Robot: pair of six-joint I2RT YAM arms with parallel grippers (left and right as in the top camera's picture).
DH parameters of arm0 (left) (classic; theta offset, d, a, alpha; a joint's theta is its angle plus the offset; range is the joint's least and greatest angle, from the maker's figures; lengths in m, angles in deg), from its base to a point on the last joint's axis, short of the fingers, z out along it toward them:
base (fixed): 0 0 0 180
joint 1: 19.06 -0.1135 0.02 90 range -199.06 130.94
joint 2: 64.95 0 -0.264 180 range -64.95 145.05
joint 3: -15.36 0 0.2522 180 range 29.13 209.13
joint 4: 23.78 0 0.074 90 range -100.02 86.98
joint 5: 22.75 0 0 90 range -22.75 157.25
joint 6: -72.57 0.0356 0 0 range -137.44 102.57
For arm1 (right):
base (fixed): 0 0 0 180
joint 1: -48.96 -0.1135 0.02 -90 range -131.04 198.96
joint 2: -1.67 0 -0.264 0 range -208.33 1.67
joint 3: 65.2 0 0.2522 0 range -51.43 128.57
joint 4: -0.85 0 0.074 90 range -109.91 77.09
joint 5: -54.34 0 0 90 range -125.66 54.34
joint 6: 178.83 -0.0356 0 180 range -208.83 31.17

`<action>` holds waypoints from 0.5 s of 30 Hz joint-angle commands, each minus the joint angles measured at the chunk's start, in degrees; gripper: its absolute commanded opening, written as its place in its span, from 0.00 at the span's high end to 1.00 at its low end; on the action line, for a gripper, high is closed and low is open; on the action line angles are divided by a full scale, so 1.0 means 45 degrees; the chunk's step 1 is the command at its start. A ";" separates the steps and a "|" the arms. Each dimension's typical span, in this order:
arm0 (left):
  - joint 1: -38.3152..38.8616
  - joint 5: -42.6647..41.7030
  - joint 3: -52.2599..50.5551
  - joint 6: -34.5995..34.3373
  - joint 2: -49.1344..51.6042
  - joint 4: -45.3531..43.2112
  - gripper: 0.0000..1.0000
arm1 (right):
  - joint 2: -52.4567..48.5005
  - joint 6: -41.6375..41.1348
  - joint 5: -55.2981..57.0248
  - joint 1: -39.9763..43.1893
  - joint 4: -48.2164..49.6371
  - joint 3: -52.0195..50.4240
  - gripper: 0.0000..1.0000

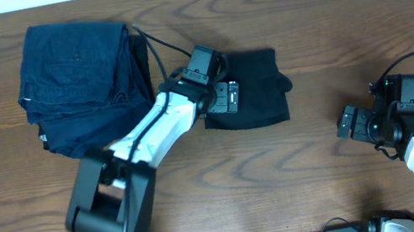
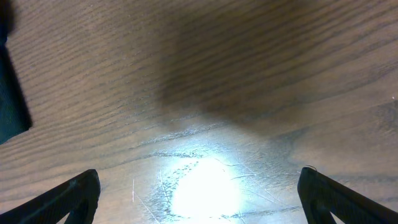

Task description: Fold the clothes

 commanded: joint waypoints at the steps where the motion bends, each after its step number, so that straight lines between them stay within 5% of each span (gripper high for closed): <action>1: -0.0019 0.0355 0.0039 -0.0053 0.0709 -0.0301 0.02 | -0.0039 -0.0029 0.0034 0.0083 -0.0015 -0.0053 0.01; 11: -0.0015 0.0350 0.0029 -0.0053 0.1899 -0.0612 0.01 | -0.0039 -0.0029 0.0034 0.0083 -0.0015 -0.0053 0.01; 15: -0.0019 0.0345 0.0029 -0.0058 0.1904 -0.0466 0.20 | -0.0039 -0.0029 0.0034 0.0083 -0.0019 -0.0053 0.01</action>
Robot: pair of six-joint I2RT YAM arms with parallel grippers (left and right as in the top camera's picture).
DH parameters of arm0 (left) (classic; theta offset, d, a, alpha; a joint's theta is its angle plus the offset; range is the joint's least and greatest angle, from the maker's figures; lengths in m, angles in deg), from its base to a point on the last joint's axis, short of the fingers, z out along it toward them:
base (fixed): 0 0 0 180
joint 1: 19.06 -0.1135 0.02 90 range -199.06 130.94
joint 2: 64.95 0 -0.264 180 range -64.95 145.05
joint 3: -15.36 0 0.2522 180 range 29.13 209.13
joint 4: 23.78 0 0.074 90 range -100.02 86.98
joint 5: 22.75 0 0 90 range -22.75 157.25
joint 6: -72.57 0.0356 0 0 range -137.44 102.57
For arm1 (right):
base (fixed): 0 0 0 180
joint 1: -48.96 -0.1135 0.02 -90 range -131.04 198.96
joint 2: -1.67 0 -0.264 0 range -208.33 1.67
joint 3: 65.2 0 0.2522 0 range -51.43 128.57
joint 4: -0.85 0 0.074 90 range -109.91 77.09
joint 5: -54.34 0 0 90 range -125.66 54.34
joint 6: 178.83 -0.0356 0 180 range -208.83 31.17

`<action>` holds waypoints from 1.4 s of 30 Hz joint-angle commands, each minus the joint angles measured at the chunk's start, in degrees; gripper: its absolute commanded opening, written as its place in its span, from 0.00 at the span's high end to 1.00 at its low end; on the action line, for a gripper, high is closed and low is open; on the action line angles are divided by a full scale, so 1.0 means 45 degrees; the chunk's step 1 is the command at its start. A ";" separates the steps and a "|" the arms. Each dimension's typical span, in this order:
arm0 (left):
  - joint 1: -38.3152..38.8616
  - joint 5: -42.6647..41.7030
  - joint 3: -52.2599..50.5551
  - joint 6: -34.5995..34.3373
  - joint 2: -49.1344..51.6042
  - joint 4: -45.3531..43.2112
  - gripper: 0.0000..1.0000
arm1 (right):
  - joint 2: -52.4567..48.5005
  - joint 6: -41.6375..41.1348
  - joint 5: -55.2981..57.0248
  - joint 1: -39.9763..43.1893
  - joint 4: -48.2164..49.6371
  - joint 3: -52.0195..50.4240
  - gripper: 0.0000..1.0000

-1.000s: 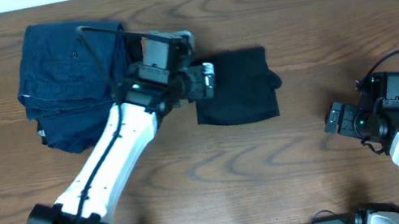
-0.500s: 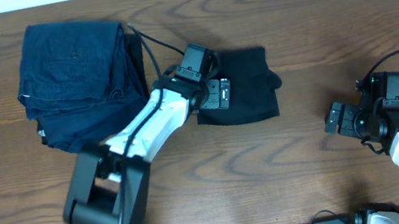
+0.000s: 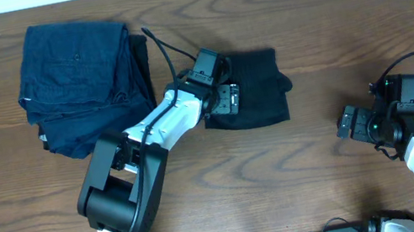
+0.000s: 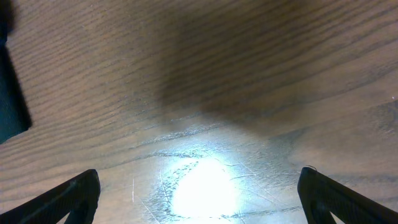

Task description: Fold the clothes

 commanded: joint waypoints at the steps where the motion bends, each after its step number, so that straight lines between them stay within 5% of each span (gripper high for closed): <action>1: -0.0049 0.0466 -0.0063 0.0024 0.0704 0.0321 0.26 | -0.0039 -0.0029 0.0039 0.0083 -0.0010 -0.0053 0.01; 7: -0.0049 0.0466 -0.0063 0.0024 0.0704 0.0510 0.56 | -0.0039 -0.0029 0.0039 0.0083 -0.0010 -0.0053 0.01; 11: -0.0049 0.0471 -0.0058 0.0024 0.0699 0.0500 0.92 | -0.0039 -0.0029 0.0039 0.0083 -0.0010 -0.0053 0.01; 12: -0.0058 0.0471 -0.0058 0.0029 0.0699 0.0495 0.94 | -0.0039 -0.0029 0.0039 0.0083 -0.0015 -0.0053 0.01; 22: -0.0083 0.1719 -0.0024 0.0835 0.0146 0.0452 0.94 | -0.0039 -0.0029 0.0039 0.0083 -0.0010 -0.0053 0.01; 42: -0.0083 0.2395 -0.0024 0.2540 -0.5328 0.0646 0.94 | -0.0039 -0.0029 0.0039 0.0083 -0.0015 -0.0053 0.01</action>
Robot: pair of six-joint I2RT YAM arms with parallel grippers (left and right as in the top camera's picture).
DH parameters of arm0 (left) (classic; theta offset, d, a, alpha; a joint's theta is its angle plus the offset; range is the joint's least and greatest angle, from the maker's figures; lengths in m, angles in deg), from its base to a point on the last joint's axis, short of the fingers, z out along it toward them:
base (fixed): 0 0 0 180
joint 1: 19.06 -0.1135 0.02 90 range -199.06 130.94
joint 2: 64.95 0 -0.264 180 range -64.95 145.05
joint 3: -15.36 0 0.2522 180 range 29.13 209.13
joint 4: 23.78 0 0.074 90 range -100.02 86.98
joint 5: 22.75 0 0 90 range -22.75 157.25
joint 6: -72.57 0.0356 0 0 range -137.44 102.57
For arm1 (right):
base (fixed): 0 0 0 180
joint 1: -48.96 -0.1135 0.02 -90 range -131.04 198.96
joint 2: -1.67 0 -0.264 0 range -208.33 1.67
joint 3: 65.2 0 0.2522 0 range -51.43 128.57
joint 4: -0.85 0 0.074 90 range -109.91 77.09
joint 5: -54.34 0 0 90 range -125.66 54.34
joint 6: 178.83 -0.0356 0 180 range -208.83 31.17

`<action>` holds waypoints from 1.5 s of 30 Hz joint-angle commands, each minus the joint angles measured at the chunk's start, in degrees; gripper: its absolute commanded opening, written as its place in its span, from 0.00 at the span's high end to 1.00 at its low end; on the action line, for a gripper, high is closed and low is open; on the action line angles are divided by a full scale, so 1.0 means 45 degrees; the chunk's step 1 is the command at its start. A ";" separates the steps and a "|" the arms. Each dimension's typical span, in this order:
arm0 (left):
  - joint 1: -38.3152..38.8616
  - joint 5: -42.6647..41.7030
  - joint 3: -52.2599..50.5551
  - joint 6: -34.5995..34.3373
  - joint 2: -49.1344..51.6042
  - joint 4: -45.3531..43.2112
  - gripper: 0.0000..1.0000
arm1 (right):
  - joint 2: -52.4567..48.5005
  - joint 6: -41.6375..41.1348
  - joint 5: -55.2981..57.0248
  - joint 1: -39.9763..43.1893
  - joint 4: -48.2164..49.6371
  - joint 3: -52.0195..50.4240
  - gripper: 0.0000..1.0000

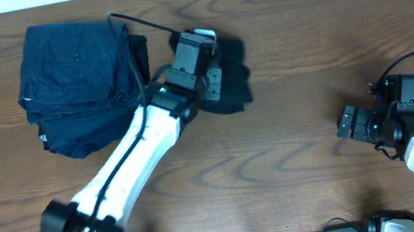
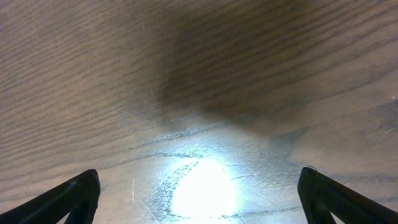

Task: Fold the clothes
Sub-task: 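Lift the black bundle with the left gripper and place it onto the navy stack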

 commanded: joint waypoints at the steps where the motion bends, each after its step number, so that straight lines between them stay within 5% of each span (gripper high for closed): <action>1: -0.0063 0.0947 -0.0010 0.0826 -0.0903 -0.0005 0.94 | -0.0039 -0.0029 0.0039 0.0083 -0.0015 -0.0053 0.01; 12: -0.1064 0.4041 -0.0010 0.3929 -0.2157 -0.0413 0.94 | -0.0039 -0.0029 0.0039 0.0083 -0.0015 -0.0053 0.01; 25: -0.4546 0.4041 0.0369 0.4255 -0.2429 -0.2089 0.94 | -0.0039 -0.0029 0.0039 0.0083 -0.0010 -0.0053 0.01; 45: -0.7558 0.3949 0.0593 0.4245 -0.0675 -0.1928 0.94 | -0.0039 -0.0029 0.0034 0.0083 -0.0010 -0.0053 0.01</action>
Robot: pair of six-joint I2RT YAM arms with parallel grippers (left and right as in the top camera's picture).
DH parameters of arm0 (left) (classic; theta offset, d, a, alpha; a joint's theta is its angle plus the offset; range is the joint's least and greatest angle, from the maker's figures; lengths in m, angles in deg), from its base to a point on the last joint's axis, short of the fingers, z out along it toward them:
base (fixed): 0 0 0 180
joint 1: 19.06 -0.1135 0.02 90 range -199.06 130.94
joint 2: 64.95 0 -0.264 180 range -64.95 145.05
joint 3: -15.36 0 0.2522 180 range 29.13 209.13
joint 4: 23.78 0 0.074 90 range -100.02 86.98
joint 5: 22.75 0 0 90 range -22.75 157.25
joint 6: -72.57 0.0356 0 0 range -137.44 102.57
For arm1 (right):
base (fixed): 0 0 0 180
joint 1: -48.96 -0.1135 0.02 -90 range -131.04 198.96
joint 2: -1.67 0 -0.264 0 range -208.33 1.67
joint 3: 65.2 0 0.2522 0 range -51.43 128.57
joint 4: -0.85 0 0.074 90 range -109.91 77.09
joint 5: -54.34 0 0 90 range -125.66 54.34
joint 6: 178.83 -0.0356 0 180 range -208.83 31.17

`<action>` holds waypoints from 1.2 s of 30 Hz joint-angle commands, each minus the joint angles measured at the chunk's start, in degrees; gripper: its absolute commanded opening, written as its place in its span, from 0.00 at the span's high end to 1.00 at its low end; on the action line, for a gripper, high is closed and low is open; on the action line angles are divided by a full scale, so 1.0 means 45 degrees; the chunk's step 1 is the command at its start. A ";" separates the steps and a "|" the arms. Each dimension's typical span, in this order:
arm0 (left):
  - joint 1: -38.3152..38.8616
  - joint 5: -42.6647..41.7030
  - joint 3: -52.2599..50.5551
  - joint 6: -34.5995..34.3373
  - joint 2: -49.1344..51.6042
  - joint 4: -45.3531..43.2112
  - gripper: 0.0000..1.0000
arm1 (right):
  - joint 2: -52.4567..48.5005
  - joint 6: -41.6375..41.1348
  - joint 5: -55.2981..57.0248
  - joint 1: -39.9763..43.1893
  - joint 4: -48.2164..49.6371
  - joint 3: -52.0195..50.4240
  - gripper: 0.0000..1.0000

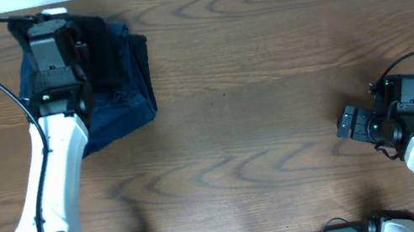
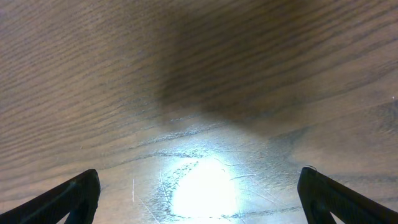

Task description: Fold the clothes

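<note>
A stack of folded navy clothes (image 1: pixel 114 98) lies at the table's far left corner. My left gripper (image 1: pixel 56 19) hangs over the back of that stack, its fingers mostly hidden under the wrist. It looks shut on a folded black garment (image 1: pixel 96 43), which drapes as a dark strip across the top of the stack just right of the wrist. My right gripper (image 2: pixel 199 193) is open low over bare wood at the right (image 1: pixel 351 123). Only its two dark fingertips (image 2: pixel 68 196) show, with nothing between them.
The brown wooden table (image 1: pixel 249 66) fills the overhead view, and a white strip runs along its far edge. A black cable loops from the left arm over the table's left side. A glare patch lies on the wood under my right gripper.
My left gripper has moved from the table's middle back to the far left, over the navy stack, with the black garment in it. The right arm has not moved.
The black garment first lay flat at mid-table with my left gripper on its left edge, and likewise half a second later. Then it was bunched and lifted toward the stack. Now it is over the navy stack. My right gripper stayed open and still.
</note>
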 commanded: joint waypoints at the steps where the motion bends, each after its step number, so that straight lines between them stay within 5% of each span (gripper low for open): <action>1: -0.0607 0.0262 0.0549 0.0073 0.0670 -0.0121 0.94 | -0.0039 -0.0029 0.0039 0.0083 -0.0010 -0.0053 0.01; 6: -0.1321 0.0272 0.0544 0.0068 0.1919 -0.0126 0.93 | -0.0039 -0.0029 0.0039 0.0083 -0.0015 -0.0053 0.01; 9: -0.1826 0.0282 0.0544 0.0005 0.2385 -0.0165 0.73 | -0.0039 -0.0029 0.0039 0.0083 -0.0010 -0.0053 0.01; 11: -0.2220 0.0321 0.0549 -0.0500 0.2390 -0.0306 0.72 | -0.0039 -0.0029 0.0039 0.0083 -0.0010 -0.0053 0.01; 12: -0.2361 0.0316 0.0549 -0.0797 0.2317 -0.0389 0.67 | -0.0039 -0.0029 0.0039 0.0083 -0.0015 -0.0053 0.01; 14: -0.2725 0.0311 0.0554 -0.1880 0.1953 -0.0597 0.29 | -0.0039 -0.0029 0.0039 0.0083 -0.0015 -0.0053 0.01; 15: -0.2803 0.0311 0.0554 -0.2176 0.1812 -0.0641 0.20 | -0.0039 -0.0029 0.0039 0.0083 -0.0010 -0.0053 0.01; 20: -0.2953 -0.0102 0.0559 -0.3429 0.0146 -0.0733 0.09 | -0.0039 -0.0029 0.0039 0.0083 -0.0010 -0.0053 0.01; 22: -0.2953 -0.1146 0.0559 -0.3521 -0.0549 -0.0568 0.10 | -0.0039 -0.0029 0.0039 0.0083 -0.0015 -0.0053 0.01; 23: -0.2958 -0.1826 0.0559 -0.3745 -0.0894 -0.0369 0.17 | -0.0039 -0.0029 0.0039 0.0083 -0.0015 -0.0053 0.01; 24: -0.2958 -0.2424 0.0559 -0.3847 -0.1132 -0.0170 0.47 | -0.0039 -0.0029 0.0039 0.0083 -0.0010 -0.0053 0.01; 25: -0.2958 -0.2997 0.0559 -0.3852 -0.1316 -0.0005 0.91 | -0.0039 -0.0029 0.0039 0.0083 -0.0015 -0.0053 0.01; 36: -0.2958 -0.8330 0.0510 -0.4726 -0.0019 0.0520 0.94 | -0.0039 -0.0029 0.0039 0.0083 -0.0010 -0.0053 0.01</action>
